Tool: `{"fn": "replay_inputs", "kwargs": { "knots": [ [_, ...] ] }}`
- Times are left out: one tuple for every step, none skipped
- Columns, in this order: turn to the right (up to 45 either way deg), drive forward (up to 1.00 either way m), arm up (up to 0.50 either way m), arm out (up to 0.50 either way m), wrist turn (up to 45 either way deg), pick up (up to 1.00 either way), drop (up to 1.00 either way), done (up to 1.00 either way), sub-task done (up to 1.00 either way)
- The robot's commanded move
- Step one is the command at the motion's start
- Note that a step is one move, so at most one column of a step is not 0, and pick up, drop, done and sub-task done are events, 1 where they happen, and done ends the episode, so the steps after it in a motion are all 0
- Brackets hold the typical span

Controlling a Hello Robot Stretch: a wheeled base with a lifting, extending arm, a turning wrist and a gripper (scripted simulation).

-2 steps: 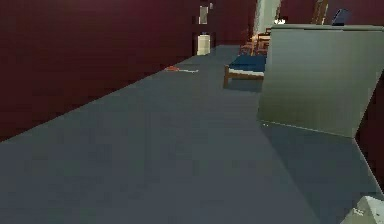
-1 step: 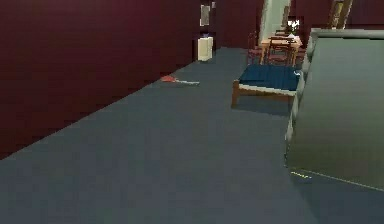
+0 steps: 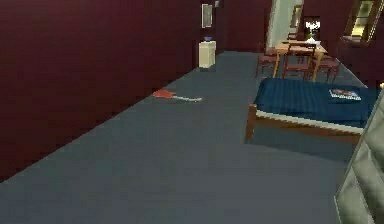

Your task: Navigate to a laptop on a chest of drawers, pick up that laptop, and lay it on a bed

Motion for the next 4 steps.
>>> {"fn": "replay_inputs", "kwargs": {
  "knots": [
    [0.0, 1.0, 0.0, 0.0, 0.0, 0.0, 0.0, 0.0, 0.0],
    [0.0, 1.0, 0.0, 0.0, 0.0, 0.0, 0.0, 0.0, 0.0],
    [9.0, 0.0, 0.0, 0.0, 0.0, 0.0, 0.0, 0.0, 0.0],
    [0.0, 0.45, 0.0, 0.0, 0.0, 0.0, 0.0, 0.0, 0.0]
  ]
}}
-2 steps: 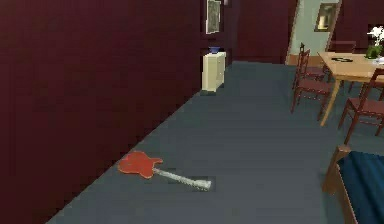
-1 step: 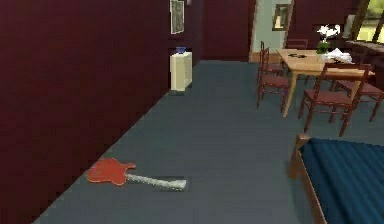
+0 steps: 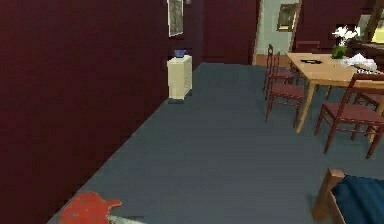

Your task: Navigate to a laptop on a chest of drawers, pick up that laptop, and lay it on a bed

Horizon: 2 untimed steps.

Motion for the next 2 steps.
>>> {"fn": "replay_inputs", "kwargs": {
  "knots": [
    [6.0, 0.0, 0.0, 0.0, 0.0, 0.0, 0.0, 0.0, 0.0],
    [0.0, 1.0, 0.0, 0.0, 0.0, 0.0, 0.0, 0.0, 0.0]
  ]
}}
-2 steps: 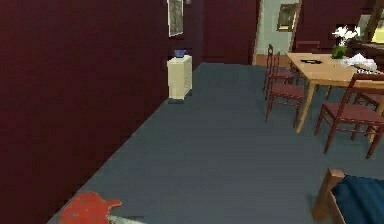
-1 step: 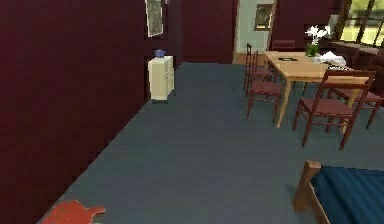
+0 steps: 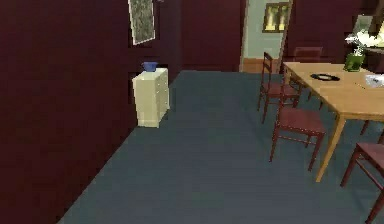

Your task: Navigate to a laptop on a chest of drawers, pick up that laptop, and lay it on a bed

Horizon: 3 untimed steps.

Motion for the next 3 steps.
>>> {"fn": "replay_inputs", "kwargs": {
  "knots": [
    [3.0, 0.0, 0.0, 0.0, 0.0, 0.0, 0.0, 0.0, 0.0],
    [0.0, 1.0, 0.0, 0.0, 0.0, 0.0, 0.0, 0.0, 0.0],
    [0.0, 0.7, 0.0, 0.0, 0.0, 0.0, 0.0, 0.0, 0.0]
  ]
}}
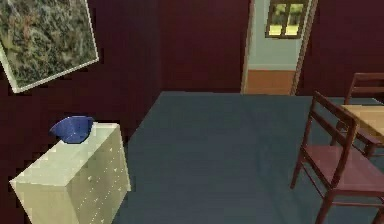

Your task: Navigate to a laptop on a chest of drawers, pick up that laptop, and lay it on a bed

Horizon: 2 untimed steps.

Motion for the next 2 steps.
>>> {"fn": "replay_inputs", "kwargs": {
  "knots": [
    [6.0, 0.0, 0.0, 0.0, 0.0, 0.0, 0.0, 0.0, 0.0],
    [0.0, 1.0, 0.0, 0.0, 0.0, 0.0, 0.0, 0.0, 0.0]
  ]
}}
